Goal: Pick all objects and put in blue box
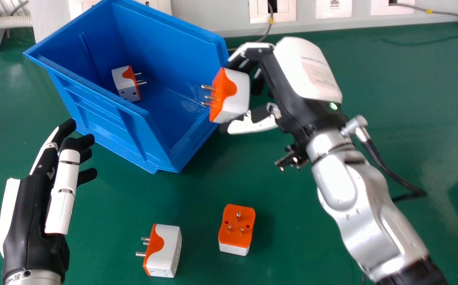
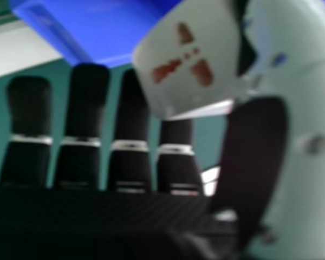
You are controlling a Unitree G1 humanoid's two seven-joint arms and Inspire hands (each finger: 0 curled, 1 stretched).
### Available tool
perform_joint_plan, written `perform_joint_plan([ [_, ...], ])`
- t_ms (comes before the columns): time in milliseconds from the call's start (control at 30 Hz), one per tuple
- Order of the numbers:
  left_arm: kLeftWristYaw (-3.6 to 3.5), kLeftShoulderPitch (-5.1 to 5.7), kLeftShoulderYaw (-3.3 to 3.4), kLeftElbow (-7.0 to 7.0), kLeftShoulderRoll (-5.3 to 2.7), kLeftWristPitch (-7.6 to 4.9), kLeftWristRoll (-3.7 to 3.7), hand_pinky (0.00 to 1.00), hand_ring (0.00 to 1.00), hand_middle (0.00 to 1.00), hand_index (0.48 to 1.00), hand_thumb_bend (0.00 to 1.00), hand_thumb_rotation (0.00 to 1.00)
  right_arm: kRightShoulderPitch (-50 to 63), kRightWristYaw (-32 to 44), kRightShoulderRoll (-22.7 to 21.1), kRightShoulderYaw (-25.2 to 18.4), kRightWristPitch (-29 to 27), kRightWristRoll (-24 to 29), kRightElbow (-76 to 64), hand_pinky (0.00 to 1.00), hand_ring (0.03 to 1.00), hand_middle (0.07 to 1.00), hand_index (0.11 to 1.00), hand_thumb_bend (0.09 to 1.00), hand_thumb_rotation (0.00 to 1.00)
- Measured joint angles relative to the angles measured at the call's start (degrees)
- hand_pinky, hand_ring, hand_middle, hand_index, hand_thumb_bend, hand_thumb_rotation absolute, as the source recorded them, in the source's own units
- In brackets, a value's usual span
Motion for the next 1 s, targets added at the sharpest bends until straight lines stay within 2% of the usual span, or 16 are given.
perform_joint_plan([
  [133, -0.15, 0.27, 0.07, 0.13, 0.02, -0.32, -0.13, 0.79, 0.86, 0.85, 0.897, 0.29, 0.91, -6.4, -1.5, 2.2, 1.3, -1.1, 0.0, 8.2, 0.31, 0.421, 0.527, 0.542, 0.489, 0.0],
  [200, -0.51, 0.38, 0.17, 0.24, 0.05, -0.45, -0.49, 0.79, 0.86, 0.85, 0.897, 0.29, 0.91, -10.4, -2.1, 3.6, 2.1, -1.7, 0.0, 13.0, 0.31, 0.422, 0.527, 0.541, 0.489, 0.0],
  [333, -0.87, 0.67, 0.38, 0.24, 0.06, -0.46, -0.62, 0.78, 0.86, 0.85, 0.899, 0.29, 0.91, -18.2, -3.5, 5.9, 3.2, -3.5, 0.1, 21.3, 0.32, 0.424, 0.529, 0.538, 0.49, 0.0],
  [667, -0.14, 1.45, 0.21, -0.09, -0.03, -0.16, -0.45, 0.77, 0.85, 0.84, 0.9, 0.3, 0.91, -32.0, -7.4, 9.6, 6.3, -5.8, -0.4, 39.2, 0.32, 0.429, 0.535, 0.529, 0.49, 0.0],
  [767, 0.15, 1.52, -0.03, -0.07, -0.02, -0.32, -0.06, 0.77, 0.85, 0.84, 0.899, 0.3, 0.91, -36.3, -7.8, 10.8, 7.0, -6.1, -0.3, 45.4, 0.32, 0.433, 0.539, 0.525, 0.491, 0.0],
  [900, 0.11, 2.2, -0.83, -0.03, -0.12, -1.84, 0.64, 0.77, 0.85, 0.84, 0.899, 0.3, 0.91, -41.1, -8.1, 12.4, 8.1, -6.7, -0.3, 51.6, 0.32, 0.432, 0.539, 0.525, 0.491, 0.0],
  [1000, 0.09, 2.59, -1.14, 0.27, -0.41, -3.08, 0.64, 0.77, 0.85, 0.84, 0.899, 0.3, 0.9, -43.5, -8.3, 13.0, 9.4, -6.8, -0.7, 54.8, 0.33, 0.431, 0.538, 0.526, 0.492, 0.0],
])
